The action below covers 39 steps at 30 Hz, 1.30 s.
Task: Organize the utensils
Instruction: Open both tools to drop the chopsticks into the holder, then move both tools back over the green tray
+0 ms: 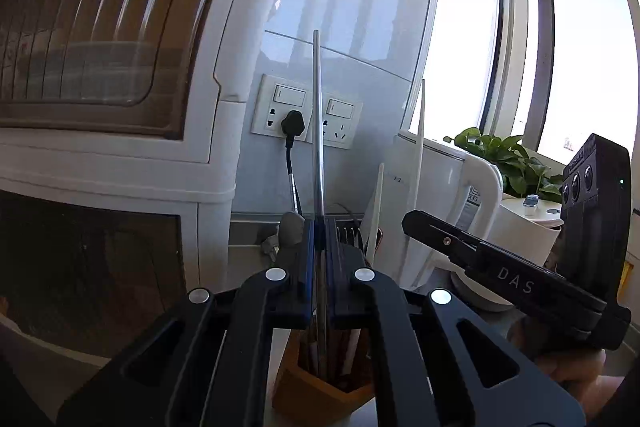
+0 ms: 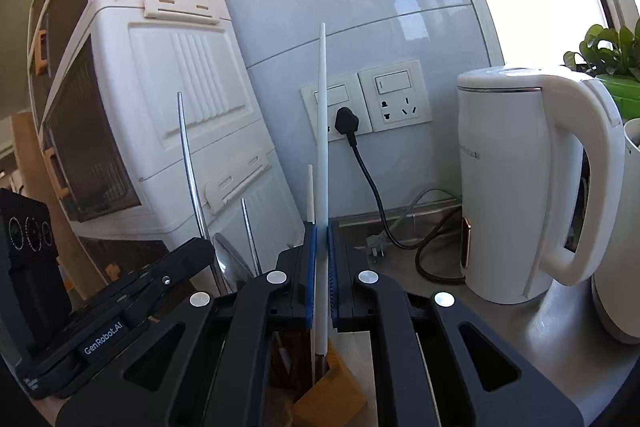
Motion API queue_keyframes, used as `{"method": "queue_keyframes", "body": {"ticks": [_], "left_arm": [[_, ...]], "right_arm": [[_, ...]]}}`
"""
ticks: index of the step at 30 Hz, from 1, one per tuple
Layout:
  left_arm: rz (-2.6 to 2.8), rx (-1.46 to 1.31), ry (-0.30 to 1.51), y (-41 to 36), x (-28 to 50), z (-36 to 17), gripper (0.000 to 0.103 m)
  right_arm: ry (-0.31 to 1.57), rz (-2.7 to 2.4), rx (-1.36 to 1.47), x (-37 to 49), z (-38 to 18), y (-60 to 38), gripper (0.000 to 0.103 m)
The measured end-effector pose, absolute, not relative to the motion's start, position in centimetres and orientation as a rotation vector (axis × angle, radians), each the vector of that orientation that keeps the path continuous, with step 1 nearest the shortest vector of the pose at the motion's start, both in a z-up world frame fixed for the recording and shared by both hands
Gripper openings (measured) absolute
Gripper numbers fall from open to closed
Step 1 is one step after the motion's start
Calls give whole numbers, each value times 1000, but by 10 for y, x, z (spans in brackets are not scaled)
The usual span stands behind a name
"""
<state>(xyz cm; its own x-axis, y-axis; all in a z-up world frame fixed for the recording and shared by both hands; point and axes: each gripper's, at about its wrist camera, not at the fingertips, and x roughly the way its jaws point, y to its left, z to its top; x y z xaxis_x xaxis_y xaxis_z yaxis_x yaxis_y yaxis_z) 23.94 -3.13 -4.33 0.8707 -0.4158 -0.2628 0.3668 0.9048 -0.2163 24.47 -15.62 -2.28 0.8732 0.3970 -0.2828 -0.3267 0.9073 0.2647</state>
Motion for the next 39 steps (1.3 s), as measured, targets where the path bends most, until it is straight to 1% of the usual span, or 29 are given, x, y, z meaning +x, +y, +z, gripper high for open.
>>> {"method": "queue_keyframes", "body": {"ticks": [5,6,8,9,10,11,12,14,17,18,20,22,23,25,27,28,33,39], "left_arm": [[-441,-100,345,-40,238,-62,4],[-443,-86,350,-42,238,-64,4],[-437,-72,358,-42,237,-66,5],[-429,-71,359,-41,236,-66,10],[-422,-74,361,-39,234,-65,18],[-413,-75,359,-36,232,-63,22],[-406,-77,357,-34,230,-60,26],[-394,-82,355,-25,222,-52,27],[-371,-82,353,-13,208,-37,28],[-363,-81,354,-7,201,-32,30],[-344,-75,378,0,190,-23,38],[-322,-86,430,9,178,-18,53],[-318,-97,452,14,170,-16,55],[-286,-91,507,19,156,-14,65],[-265,-88,584,27,144,-15,68],[-257,-86,630,29,139,-17,71],[-249,-70,836,37,120,-36,77],[-236,-55,1035,40,106,-65,83]], "right_arm": [[380,400,130,243,-44,-144,7],[390,400,121,242,-47,-143,9],[413,395,116,242,-51,-143,10],[420,393,118,241,-51,-145,11],[427,386,119,239,-51,-147,12],[431,385,119,237,-50,-149,20],[433,389,125,234,-48,-152,42],[419,382,143,224,-40,-162,67],[413,347,151,207,-24,-175,66],[412,340,155,200,-18,-179,66],[420,336,158,184,-6,-183,66],[447,347,148,167,1,-182,66],[467,352,137,159,3,-180,66],[505,362,114,141,4,-174,68],[572,374,111,129,1,-167,72],[610,378,108,124,-2,-163,72],[811,368,99,113,-27,-141,72],[1082,350,98,112,-64,-119,72]]}}
